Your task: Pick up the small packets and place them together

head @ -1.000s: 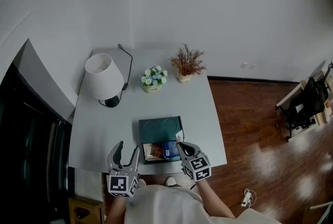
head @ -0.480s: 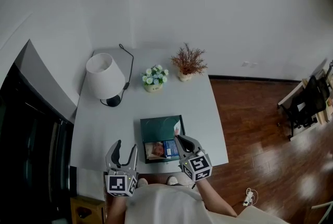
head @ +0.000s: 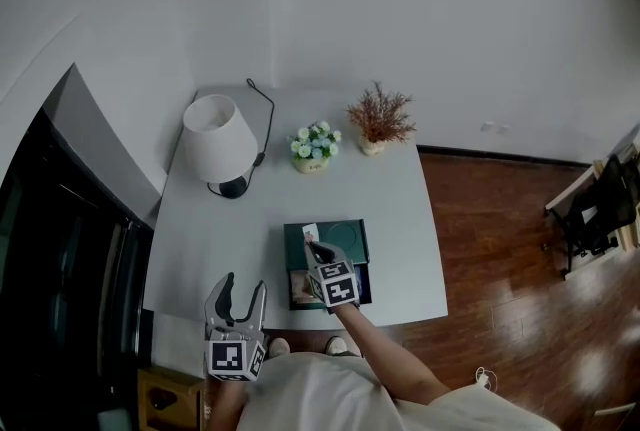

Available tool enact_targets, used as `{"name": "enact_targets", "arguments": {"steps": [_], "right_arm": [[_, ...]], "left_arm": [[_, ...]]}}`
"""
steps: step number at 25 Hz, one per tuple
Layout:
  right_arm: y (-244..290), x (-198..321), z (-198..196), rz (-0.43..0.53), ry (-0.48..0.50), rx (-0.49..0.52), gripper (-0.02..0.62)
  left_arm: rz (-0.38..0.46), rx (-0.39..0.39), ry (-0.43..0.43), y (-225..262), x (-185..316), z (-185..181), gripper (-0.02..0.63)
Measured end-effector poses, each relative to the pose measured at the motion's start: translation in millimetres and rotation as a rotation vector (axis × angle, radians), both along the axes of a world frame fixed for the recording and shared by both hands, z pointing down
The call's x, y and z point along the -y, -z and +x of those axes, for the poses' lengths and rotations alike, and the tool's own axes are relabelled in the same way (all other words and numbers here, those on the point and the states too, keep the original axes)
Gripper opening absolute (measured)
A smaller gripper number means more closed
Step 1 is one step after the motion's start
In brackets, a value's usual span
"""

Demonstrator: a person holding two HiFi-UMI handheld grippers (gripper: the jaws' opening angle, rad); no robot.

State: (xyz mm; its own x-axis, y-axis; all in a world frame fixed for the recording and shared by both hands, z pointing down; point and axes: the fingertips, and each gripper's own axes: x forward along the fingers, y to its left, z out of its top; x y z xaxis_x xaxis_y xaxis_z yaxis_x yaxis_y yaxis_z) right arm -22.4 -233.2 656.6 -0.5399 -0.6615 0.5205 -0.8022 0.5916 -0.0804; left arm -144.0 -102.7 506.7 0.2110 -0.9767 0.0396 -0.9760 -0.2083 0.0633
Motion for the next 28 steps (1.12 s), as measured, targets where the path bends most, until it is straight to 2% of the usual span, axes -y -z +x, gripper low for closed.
{"name": "enact_targets", "arguments": {"steps": [5, 12, 16, 17, 19, 20, 22, 28], "right_arm": [[-43, 17, -15, -0.108, -0.055, -0.057, 0.021], [-82, 30, -24, -0.298, -0.187, -0.037, 0.041], [-80, 32, -30, -0.303, -0.167, -0.062, 0.053], [-80, 31, -33, -0.308, -0.154, -0.054, 0.078], [-82, 26, -35, -0.335, -0.137, -0.030, 0.298], [-80, 23, -36, -0.342, -0.128, -0.017, 0.319], [-69, 16, -36, -0.312, -0.101, 0.015, 0.319], [21, -5, -24, -0.040, 0.020, 0.175, 0.319]], "left_arm": [[-0.005, -0.006, 0.037, -2, -7, -11, 0.229], [-0.002, -0.009, 0.067, -1, -12, -18, 0.229], [0.006, -0.011, 0.087, 1, -15, -23, 0.229], [0.006, -0.014, 0.093, 1, -16, -25, 0.229], [0.002, -0.016, 0.097, -1, -17, -27, 0.229], [0.000, -0.016, 0.095, -2, -17, -28, 0.229], [0.003, -0.019, 0.090, -1, -16, -27, 0.229], [0.012, -0.023, 0.038, 1, -3, -12, 0.229]]}}
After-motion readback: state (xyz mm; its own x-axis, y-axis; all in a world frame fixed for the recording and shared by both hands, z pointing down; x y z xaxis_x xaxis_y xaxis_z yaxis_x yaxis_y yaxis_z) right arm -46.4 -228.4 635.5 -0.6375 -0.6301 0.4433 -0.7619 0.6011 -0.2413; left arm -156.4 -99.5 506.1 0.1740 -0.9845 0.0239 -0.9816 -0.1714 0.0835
